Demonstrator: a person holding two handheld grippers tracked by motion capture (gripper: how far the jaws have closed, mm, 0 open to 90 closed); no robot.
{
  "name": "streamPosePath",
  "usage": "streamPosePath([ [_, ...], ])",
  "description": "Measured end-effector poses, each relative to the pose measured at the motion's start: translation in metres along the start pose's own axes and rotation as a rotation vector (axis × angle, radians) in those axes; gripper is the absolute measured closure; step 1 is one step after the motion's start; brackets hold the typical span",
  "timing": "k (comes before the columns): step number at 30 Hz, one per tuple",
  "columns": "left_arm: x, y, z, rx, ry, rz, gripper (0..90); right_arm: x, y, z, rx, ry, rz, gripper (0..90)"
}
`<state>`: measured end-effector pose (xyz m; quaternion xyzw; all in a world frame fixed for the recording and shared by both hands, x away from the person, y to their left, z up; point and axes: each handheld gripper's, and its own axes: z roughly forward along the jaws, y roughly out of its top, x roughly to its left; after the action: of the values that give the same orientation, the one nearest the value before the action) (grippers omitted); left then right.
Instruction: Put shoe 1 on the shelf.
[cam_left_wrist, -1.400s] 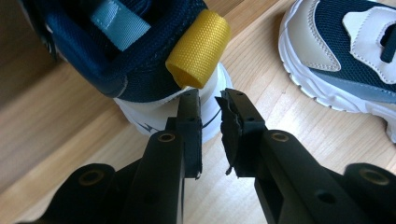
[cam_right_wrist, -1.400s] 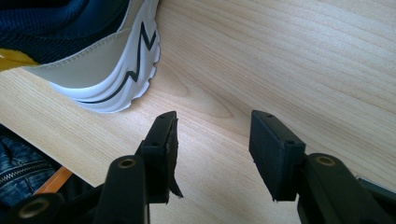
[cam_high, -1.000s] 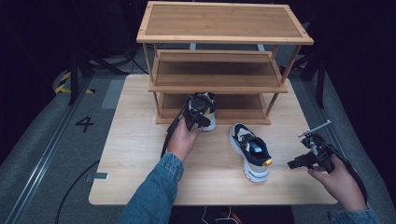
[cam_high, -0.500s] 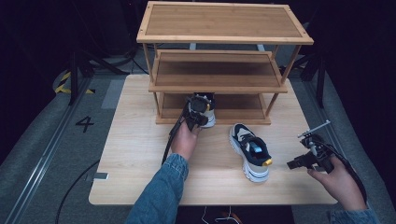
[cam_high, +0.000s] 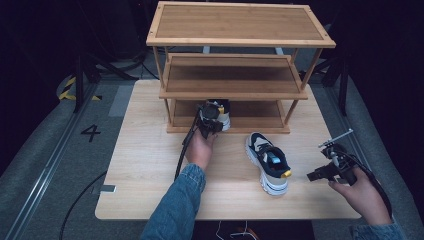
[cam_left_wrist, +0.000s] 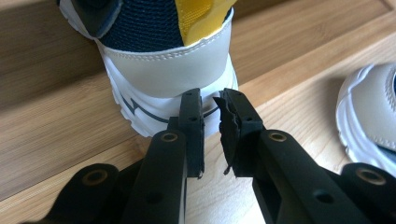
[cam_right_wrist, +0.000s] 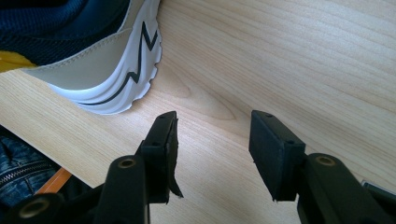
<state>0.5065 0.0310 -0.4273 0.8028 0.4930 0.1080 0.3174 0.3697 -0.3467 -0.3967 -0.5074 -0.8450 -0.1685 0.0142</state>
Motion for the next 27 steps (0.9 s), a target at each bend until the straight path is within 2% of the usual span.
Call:
streamPosePath([
  [6,-0.003,0.001,-0.006,0.032,0.003,-0.004,70.7,0.000,0.001,-0.002,-0.007,0.001,-0.006,52.3],
  [10,0.003,0.001,-0.022,0.072,-0.058,-0.025,62.6,0.002,0.003,-0.004,-0.011,0.001,-0.006,52.3],
  [12,0.004,-0.001,-0.034,0.087,-0.070,-0.031,62.1,0.003,0.004,-0.004,-0.011,0.000,-0.008,52.3],
  [17,0.005,-0.009,-0.067,0.093,-0.095,0.020,58.0,0.005,0.006,-0.006,-0.016,-0.001,-0.019,52.3],
  [23,0.004,-0.024,-0.098,0.153,-0.090,0.119,54.6,0.007,0.014,-0.006,-0.021,-0.001,-0.030,52.8],
  [27,0.008,-0.038,-0.110,0.194,-0.092,0.121,51.8,0.009,0.022,-0.004,-0.012,0.002,-0.043,57.5],
])
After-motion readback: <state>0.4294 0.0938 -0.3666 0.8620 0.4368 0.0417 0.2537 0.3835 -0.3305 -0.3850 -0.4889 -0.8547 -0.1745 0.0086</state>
